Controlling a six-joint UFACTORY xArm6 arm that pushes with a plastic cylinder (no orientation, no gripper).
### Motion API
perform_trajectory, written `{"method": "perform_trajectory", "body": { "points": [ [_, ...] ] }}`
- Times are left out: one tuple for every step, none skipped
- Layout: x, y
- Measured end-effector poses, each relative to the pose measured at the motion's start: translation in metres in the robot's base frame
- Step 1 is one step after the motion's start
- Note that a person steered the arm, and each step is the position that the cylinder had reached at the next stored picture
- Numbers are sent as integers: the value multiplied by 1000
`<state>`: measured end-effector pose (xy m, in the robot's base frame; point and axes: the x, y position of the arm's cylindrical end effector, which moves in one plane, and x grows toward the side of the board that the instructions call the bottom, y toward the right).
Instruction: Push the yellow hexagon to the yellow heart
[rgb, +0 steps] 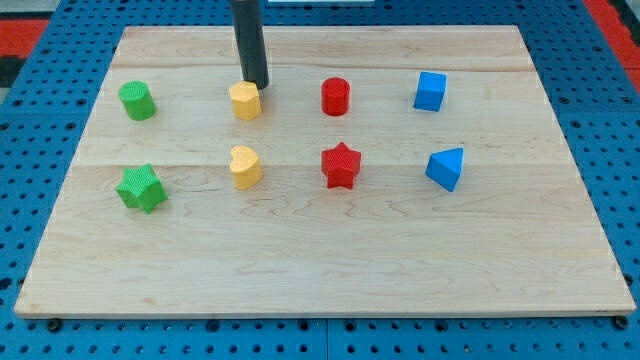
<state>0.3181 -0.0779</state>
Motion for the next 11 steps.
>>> {"method": "perform_trajectory", "body": {
  "points": [
    [26,8],
    [45,10],
    [33,14],
    [16,7],
    [16,-24],
    [17,-30],
    [47,-30],
    [75,-30],
    [78,-30],
    [53,-30],
    [12,-27]
  ]
}}
